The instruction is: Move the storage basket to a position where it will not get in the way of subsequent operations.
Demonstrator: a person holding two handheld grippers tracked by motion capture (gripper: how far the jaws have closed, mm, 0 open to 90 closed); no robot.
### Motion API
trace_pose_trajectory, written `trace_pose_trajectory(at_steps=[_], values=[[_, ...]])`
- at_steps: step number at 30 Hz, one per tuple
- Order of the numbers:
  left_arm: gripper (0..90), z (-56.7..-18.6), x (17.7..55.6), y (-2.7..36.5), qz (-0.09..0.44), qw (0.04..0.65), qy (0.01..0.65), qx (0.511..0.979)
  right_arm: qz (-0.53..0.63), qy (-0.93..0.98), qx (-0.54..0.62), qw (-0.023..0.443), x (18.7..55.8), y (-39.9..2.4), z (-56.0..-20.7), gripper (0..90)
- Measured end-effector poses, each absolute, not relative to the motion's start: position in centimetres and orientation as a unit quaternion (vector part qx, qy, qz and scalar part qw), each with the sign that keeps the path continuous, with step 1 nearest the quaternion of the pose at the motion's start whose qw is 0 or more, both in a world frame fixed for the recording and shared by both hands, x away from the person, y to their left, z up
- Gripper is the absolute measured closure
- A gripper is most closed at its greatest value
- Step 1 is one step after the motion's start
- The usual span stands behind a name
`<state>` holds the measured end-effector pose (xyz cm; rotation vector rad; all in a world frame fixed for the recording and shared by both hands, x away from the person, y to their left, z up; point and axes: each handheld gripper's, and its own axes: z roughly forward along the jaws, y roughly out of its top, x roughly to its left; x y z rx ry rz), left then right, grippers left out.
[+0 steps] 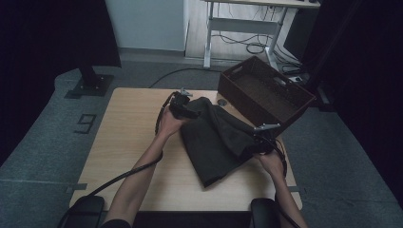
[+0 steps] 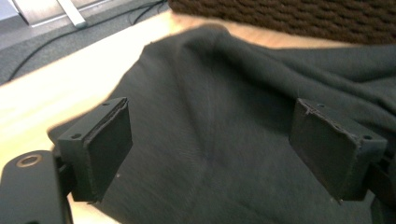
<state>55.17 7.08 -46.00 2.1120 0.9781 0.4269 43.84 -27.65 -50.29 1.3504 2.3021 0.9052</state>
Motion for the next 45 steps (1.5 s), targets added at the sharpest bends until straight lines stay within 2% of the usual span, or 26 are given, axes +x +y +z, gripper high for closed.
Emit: trace_pose_trajectory(at_steps=[7,10,16,21,25,29,34,41,45], values=[[1.0,-47.1,52.6,7.0,0.172,0.364,0.373,0.836,0.316,0.804,0.480,0.156,42.1,-29.5,-50.6,29.8],[0.9,-47.5,51.5,7.1,0.172,0.366,0.367,0.838,0.322,0.797,0.486,0.159,41.2,-30.5,-50.5,35.7],[3.4,-47.8,49.6,7.4,0.170,0.375,0.358,0.838,0.335,0.782,0.498,0.168,40.4,-32.2,-49.3,56.6],[11.4,-48.5,48.0,7.1,0.162,0.382,0.351,0.839,0.342,0.767,0.510,0.187,41.5,-32.6,-49.1,75.8],[16.2,-49.8,46.7,6.3,0.157,0.380,0.344,0.844,0.334,0.760,0.521,0.198,43.1,-32.0,-50.0,84.1],[16.4,-51.7,45.6,5.5,0.149,0.373,0.342,0.850,0.326,0.762,0.521,0.202,44.1,-31.6,-51.2,83.9],[15.9,-53.6,44.9,4.8,0.152,0.346,0.333,0.863,0.310,0.771,0.521,0.195,44.8,-31.1,-53.1,77.8],[16.0,-54.2,44.8,5.0,0.156,0.344,0.333,0.864,0.332,0.769,0.520,0.165,44.1,-31.1,-54.0,80.1],[16.2,-54.4,44.6,5.8,0.153,0.346,0.337,0.862,0.323,0.778,0.511,0.170,43.5,-30.4,-53.9,80.2]])
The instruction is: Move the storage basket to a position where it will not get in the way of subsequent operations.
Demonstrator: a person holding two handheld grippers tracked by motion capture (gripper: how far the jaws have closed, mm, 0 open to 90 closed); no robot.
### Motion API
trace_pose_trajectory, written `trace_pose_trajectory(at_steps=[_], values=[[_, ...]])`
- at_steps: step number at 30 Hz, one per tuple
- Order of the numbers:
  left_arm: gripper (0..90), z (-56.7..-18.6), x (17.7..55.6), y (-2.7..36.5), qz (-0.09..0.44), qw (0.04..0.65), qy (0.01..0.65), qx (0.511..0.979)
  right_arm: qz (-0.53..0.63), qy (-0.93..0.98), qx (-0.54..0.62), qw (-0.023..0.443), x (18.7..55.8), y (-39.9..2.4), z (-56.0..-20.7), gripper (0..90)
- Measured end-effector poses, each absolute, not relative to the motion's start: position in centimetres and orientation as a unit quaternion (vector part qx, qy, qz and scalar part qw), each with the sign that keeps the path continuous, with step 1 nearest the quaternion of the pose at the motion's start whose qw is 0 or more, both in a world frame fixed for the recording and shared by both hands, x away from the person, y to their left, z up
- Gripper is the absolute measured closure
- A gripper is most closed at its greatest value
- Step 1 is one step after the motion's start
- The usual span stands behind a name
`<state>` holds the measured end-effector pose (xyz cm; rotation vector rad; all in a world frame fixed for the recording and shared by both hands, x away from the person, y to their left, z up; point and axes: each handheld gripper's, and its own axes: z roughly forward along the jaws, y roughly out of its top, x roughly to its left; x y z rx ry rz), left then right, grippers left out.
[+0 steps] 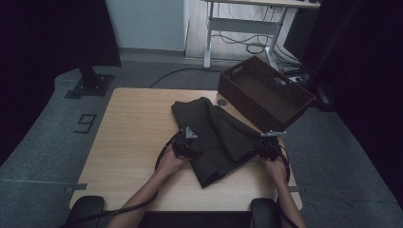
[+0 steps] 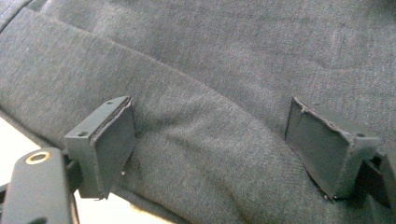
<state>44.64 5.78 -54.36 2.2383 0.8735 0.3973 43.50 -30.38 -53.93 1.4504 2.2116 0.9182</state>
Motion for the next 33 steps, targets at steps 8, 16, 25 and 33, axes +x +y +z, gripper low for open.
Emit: trace_pose_trajectory(at_steps=[8,16,25,33], values=[[16.1,-54.3,44.3,8.1,0.152,0.340,0.350,0.859,0.335,0.784,0.495,0.171,42.1,-28.4,-54.1,80.9],[14.5,-54.5,43.8,11.2,0.144,0.345,0.384,0.844,0.349,0.791,0.476,0.165,41.2,-26.2,-54.3,81.0],[14.5,-54.4,43.1,14.7,0.147,0.340,0.407,0.835,0.363,0.803,0.449,0.149,40.2,-23.3,-54.4,80.8],[14.4,-54.5,42.0,18.1,0.145,0.344,0.420,0.827,0.376,0.816,0.418,0.137,39.3,-20.6,-54.6,80.6]])
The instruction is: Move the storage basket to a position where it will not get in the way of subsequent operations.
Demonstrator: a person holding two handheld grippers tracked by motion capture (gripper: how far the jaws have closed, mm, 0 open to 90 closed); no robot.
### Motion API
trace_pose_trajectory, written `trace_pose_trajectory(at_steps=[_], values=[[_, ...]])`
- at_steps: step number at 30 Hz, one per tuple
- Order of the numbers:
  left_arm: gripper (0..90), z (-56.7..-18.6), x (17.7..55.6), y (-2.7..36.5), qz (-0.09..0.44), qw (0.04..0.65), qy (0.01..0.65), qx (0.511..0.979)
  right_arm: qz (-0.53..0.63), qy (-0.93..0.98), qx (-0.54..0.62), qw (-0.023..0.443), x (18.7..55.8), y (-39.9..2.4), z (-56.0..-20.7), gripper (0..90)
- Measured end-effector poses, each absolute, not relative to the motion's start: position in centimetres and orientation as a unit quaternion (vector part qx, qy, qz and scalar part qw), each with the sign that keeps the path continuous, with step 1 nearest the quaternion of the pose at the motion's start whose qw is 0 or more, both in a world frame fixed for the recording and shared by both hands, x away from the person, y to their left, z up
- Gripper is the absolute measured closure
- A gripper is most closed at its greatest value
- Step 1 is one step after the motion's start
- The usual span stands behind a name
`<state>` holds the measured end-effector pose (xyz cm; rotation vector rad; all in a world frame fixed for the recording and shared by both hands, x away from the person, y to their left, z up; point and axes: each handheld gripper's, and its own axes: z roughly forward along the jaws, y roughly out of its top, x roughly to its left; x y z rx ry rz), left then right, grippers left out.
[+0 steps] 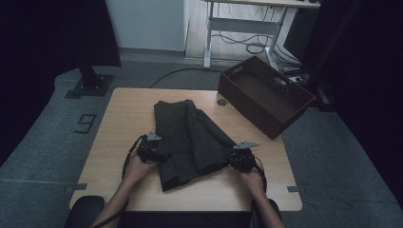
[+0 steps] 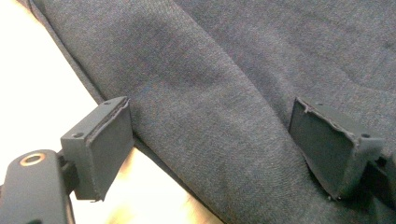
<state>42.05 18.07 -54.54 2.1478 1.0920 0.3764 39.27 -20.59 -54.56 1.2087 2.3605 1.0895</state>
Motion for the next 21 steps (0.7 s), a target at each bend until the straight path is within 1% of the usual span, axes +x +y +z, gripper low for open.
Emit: trace_pose_trajectory(at_steps=[6,9,11,14,16,19,21], values=[[14.4,-54.6,40.7,20.1,0.150,0.348,0.427,0.821,0.385,0.824,0.395,0.125,38.7,-19.0,-54.6,79.8],[14.4,-54.6,40.3,20.4,0.152,0.348,0.430,0.819,0.387,0.827,0.389,0.124,38.7,-18.9,-54.7,79.5],[14.4,-54.6,40.2,20.4,0.153,0.347,0.433,0.818,0.390,0.826,0.389,0.121,38.7,-19.0,-54.7,77.6],[14.0,-54.6,40.2,20.4,0.152,0.347,0.435,0.817,0.395,0.829,0.379,0.112,38.7,-18.9,-54.7,69.1],[13.6,-54.6,40.3,20.4,0.150,0.347,0.433,0.818,0.395,0.831,0.376,0.110,38.6,-19.0,-54.7,66.4],[13.5,-54.6,40.3,20.4,0.150,0.348,0.433,0.818,0.393,0.830,0.380,0.107,38.6,-19.3,-54.4,55.8],[13.5,-54.6,40.3,20.4,0.150,0.347,0.433,0.818,0.390,0.829,0.386,0.110,38.4,-19.6,-54.1,45.8]])
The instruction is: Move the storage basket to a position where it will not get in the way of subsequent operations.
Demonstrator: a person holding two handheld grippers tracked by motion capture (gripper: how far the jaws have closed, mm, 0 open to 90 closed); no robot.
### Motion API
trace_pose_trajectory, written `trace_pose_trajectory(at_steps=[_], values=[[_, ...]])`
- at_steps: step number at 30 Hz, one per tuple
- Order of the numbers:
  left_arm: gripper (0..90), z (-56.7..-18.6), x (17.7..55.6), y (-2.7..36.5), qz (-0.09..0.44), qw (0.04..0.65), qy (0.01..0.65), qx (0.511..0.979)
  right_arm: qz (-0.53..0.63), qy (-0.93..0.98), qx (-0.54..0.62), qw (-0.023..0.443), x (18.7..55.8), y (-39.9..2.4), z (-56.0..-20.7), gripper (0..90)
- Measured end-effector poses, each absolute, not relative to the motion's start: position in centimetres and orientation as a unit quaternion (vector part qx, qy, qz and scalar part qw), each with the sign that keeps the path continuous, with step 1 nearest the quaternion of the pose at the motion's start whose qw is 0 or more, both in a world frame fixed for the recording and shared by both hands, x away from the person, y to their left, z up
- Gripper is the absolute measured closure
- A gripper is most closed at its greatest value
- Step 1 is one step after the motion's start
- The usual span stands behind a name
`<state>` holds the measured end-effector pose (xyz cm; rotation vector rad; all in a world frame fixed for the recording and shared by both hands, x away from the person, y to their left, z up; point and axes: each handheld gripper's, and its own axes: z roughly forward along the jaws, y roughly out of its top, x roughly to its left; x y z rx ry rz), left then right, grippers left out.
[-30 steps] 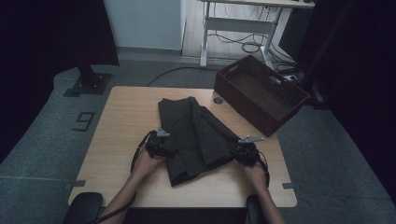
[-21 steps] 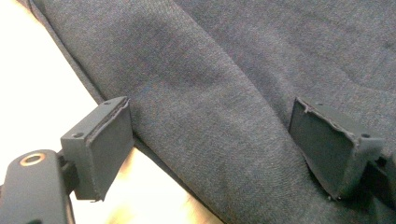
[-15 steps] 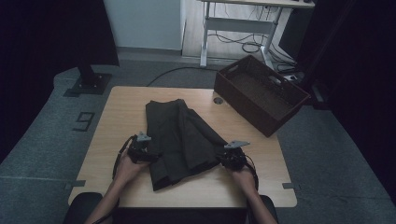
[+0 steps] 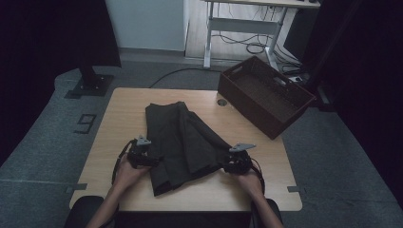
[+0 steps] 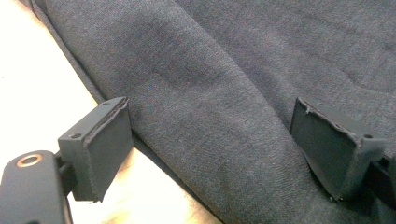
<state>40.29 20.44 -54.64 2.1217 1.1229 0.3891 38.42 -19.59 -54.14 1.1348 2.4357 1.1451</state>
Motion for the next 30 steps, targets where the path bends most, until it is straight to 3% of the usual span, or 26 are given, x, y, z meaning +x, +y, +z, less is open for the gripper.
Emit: trace_pose_trajectory(at_steps=[3,6,14,30], values=[[13.5,-54.6,40.3,20.4,0.150,0.347,0.433,0.818,0.378,0.833,0.390,0.106,38.0,-20.3,-53.7,38.5],[13.5,-54.6,40.3,20.4,0.151,0.347,0.433,0.818,0.374,0.839,0.381,0.106,37.4,-21.0,-53.0,37.6],[13.5,-54.6,40.3,20.4,0.151,0.348,0.435,0.817,0.401,0.833,0.368,0.104,37.1,-21.4,-49.7,46.5],[13.6,-54.6,40.3,20.4,0.151,0.347,0.434,0.817,0.430,0.847,0.302,0.084,39.4,-12.0,-47.0,45.5]])
